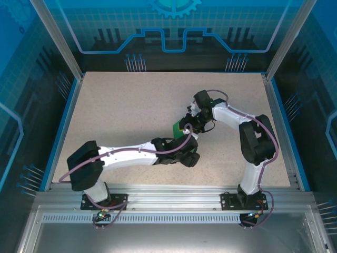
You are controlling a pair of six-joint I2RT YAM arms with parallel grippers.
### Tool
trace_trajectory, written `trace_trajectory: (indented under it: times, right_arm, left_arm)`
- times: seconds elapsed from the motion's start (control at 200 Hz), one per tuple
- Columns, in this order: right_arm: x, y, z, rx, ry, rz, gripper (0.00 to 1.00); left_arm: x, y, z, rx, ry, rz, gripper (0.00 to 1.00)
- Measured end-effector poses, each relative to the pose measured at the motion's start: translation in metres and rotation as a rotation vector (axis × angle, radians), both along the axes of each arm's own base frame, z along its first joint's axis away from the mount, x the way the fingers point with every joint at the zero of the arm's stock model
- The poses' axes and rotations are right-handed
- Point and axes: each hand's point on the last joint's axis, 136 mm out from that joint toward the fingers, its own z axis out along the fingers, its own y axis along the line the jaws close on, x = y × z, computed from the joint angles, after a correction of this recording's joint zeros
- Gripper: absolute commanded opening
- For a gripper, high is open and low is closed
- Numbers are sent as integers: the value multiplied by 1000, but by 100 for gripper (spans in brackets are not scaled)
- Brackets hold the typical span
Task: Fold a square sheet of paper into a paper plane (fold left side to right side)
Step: Fold the triangle a second time at the center of the table.
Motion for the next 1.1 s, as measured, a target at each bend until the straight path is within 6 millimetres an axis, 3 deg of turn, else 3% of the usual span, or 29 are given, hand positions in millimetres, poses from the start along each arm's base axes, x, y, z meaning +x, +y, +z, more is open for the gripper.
trace_trajectory:
  times: [0.2, 0.42, 0.635, 0.775, 0.885, 1.1]
  right_arm:
    - [-1, 1, 1, 6, 2, 2, 40]
    - [-1, 1, 1, 8, 3, 3, 40]
    - [-1, 1, -1, 8, 7, 3, 40]
    - [-1, 1, -7, 3, 22, 3, 40]
    - [-1, 0, -11, -2, 31, 2, 40]
    - [2, 2, -8, 1, 19, 7, 40]
  left_arm:
    - [15, -12, -14, 121, -11, 30, 73]
    - [25, -4, -31, 257, -23, 70, 70]
    - [29, 4, -32, 310, -44, 93, 61]
    - [29, 5, -32, 313, -50, 94, 51]
    - [29, 4, -32, 317, -52, 86, 48]
    - [23, 3, -31, 313, -59, 65, 38]
